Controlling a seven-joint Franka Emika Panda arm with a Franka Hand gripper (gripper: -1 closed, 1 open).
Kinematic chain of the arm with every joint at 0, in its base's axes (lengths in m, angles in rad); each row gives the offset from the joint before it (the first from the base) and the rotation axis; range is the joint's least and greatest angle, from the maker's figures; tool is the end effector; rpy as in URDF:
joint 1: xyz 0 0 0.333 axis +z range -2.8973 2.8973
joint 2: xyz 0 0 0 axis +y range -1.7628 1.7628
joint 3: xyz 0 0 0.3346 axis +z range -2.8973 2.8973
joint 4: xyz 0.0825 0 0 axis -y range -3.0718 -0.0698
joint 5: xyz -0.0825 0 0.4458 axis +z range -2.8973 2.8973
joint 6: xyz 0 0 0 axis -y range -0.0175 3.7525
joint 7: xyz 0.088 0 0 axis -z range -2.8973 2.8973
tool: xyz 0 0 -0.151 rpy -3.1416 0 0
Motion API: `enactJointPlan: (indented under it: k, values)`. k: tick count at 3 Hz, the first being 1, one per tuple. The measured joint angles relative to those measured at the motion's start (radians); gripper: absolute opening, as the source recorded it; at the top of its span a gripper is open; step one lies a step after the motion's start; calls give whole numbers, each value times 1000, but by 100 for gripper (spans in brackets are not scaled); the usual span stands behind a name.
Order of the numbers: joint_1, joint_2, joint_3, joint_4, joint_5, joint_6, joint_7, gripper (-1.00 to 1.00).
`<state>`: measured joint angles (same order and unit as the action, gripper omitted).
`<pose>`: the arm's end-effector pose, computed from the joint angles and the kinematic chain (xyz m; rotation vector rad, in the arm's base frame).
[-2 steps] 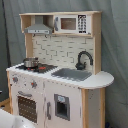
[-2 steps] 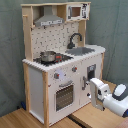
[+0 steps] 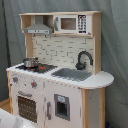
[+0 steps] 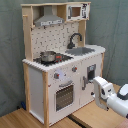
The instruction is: Play with the kitchen
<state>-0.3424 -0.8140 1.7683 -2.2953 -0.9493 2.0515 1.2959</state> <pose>0.1893 0.5164 0.2833 1.6181 0.6756 1.5109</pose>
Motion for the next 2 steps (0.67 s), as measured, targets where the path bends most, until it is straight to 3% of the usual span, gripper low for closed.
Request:
enactJointPlan:
  k: [1,2]
  values:
    - [42,26,-6,-8,22,-87,-22,100]
    - [54,53,-44,-9,22,-142,-91,100]
